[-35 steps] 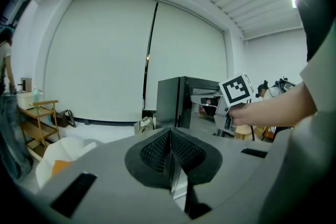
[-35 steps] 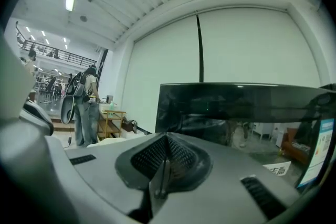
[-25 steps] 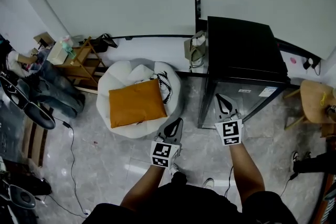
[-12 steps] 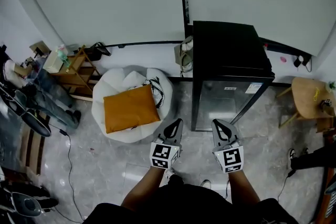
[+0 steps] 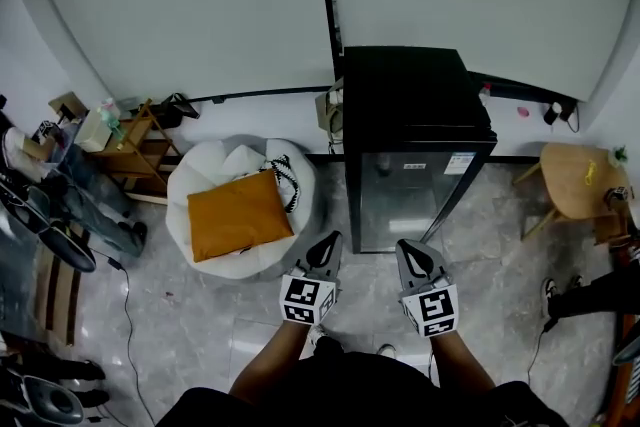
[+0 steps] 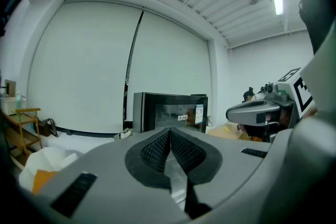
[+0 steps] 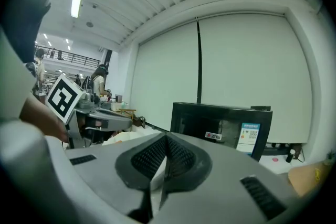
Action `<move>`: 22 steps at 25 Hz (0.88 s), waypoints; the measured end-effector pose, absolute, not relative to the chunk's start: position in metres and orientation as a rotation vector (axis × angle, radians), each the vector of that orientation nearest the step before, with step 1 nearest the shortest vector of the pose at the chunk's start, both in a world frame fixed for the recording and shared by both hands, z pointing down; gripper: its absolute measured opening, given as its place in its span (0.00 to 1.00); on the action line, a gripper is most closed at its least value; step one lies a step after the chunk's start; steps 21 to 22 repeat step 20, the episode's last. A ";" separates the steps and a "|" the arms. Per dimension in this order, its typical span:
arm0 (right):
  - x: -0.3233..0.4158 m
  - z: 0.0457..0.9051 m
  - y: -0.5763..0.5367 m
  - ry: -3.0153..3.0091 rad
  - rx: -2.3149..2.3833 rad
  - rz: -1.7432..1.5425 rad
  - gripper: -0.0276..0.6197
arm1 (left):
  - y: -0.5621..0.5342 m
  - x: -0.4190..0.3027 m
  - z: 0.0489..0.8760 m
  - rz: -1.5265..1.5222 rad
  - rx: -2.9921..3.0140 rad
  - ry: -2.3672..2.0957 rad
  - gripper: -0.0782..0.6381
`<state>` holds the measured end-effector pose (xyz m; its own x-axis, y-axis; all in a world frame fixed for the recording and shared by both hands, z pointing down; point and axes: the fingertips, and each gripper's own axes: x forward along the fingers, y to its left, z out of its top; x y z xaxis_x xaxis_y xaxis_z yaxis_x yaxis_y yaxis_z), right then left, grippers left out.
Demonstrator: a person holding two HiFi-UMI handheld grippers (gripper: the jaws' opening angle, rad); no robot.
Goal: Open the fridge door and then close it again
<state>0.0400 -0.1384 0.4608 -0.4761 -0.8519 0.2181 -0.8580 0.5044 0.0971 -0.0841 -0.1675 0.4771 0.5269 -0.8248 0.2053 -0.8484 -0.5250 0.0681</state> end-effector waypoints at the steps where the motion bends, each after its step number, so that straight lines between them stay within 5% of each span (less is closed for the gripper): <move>1: 0.044 0.461 -0.138 -2.511 1.461 0.040 0.07 | -0.166 -0.080 0.475 0.218 2.606 -1.437 0.14; 22: 0.082 0.450 -0.123 -2.548 1.492 0.017 0.07 | -0.130 -0.033 0.467 0.179 2.613 -1.430 0.14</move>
